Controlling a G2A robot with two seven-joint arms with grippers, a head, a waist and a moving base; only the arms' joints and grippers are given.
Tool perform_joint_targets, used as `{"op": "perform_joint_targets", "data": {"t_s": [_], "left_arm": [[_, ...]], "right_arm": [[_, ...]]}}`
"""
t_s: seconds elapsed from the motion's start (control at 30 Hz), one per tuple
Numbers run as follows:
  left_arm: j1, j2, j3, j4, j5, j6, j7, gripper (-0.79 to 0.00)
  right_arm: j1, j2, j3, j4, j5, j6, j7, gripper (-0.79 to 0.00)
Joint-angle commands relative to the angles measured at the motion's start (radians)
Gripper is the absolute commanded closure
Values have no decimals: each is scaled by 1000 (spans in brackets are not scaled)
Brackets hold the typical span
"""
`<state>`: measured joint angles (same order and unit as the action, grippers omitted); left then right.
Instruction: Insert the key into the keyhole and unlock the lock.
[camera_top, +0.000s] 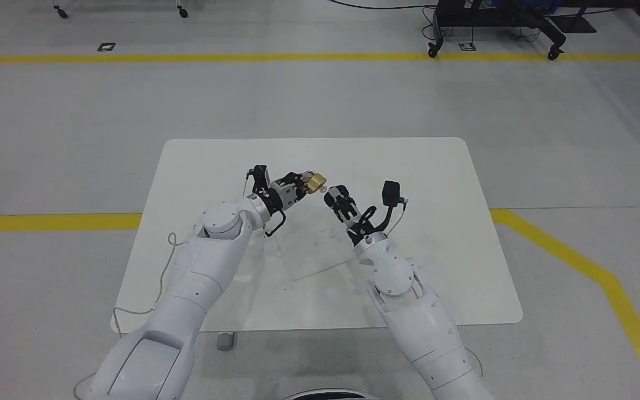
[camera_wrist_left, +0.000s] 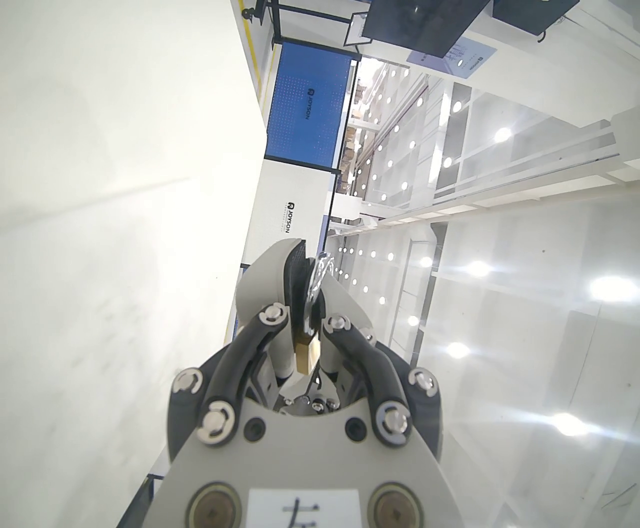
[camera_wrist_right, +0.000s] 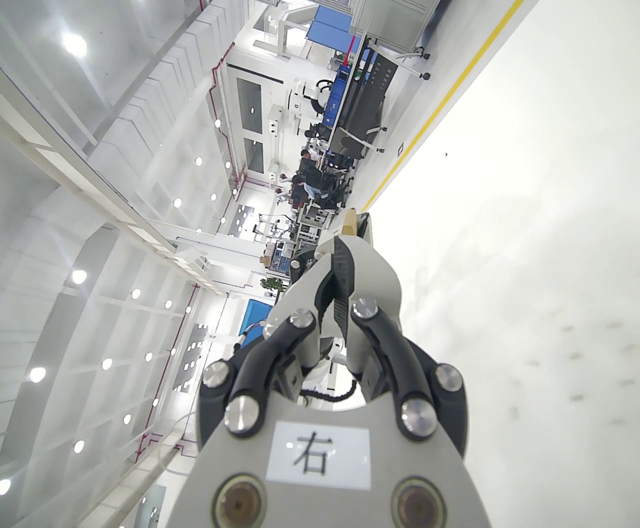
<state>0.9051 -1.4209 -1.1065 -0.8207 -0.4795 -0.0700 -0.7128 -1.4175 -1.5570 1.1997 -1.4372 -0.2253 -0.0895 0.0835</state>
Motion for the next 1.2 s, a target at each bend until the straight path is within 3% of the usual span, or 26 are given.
{"op": "perform_joint_targets", "data": {"t_s": [0.0, 0.27, 0.33, 0.37, 0.53, 0.97, 1.17], "left_arm": [[8, 2, -4, -14, 4, 2, 7, 0], [29, 8, -10, -48, 34, -19, 19, 0], [33, 9, -10, -56, 43, -29, 24, 0], [36, 9, -11, -60, 43, -30, 24, 0], [41, 12, -11, -74, 63, -41, 14, 0], [56, 16, -11, -103, 99, -84, 28, 0], [65, 17, -16, -113, 93, -121, 25, 0]], "right_arm": [[4, 0, -3, 5, 12, 0, 5, -148], [20, 2, 0, 12, 77, 22, 52, -105], [23, 3, 4, 12, 98, 29, 72, -114], [25, 4, 6, 12, 110, 34, 81, -160], [37, 7, 22, 21, 204, 67, 167, 0], [65, 24, 96, 56, 465, 158, 395, 0], [94, 28, 141, 96, 662, 284, 476, 0]]}}
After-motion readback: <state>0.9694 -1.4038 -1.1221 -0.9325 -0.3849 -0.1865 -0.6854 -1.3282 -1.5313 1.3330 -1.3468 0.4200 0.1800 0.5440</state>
